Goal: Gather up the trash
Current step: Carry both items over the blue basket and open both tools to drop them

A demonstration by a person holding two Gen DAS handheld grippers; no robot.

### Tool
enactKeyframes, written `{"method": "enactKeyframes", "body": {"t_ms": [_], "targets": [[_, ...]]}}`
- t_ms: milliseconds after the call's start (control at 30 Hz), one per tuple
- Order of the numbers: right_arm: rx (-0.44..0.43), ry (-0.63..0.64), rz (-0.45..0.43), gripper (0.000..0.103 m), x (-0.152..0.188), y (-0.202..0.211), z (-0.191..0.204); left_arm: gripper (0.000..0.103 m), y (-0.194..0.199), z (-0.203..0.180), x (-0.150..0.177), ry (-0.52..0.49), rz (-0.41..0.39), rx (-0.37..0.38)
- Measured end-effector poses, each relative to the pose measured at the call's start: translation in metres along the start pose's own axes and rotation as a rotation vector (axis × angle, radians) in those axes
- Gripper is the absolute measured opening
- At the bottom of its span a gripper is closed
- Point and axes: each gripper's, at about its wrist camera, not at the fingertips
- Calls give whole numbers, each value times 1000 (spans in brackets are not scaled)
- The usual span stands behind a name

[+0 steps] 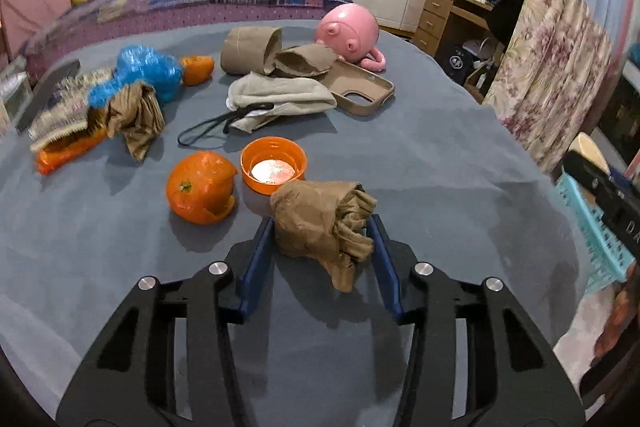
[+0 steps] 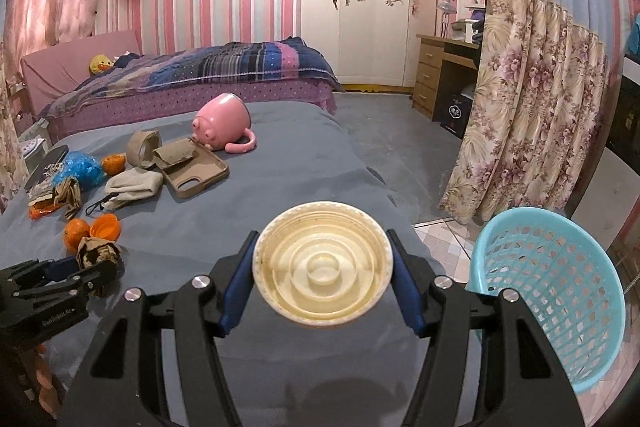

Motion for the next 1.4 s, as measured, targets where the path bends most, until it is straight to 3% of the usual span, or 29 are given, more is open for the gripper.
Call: {"method": "enactKeyframes", "body": {"t_ms": [267,533,700,1067,1400], "targets": [[5,-1,14,61,2,5,-6,46,32,-12,-10,-26,-59,-15],[82,-14,-48,61,-18,30,-52,46,57,-35,-37,-79,-126,-4],[163,3,-52,61,-18,33,-97,46,57,-62,-47,-100,-151,42],[322,-146,-27,61,8,36,-202,46,31,-135,-49,-200,-142,165],[432,-161,15,61,31,39,-245,46,-12,-211,-44,-288,-77,340]]}}
Point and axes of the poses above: each gripper's, at about its wrist camera, not at the fingertips, and y roughly against the way its jaws point, z to its left, x to its underside, and after that the axes turned 8 degrees about x, right-handed
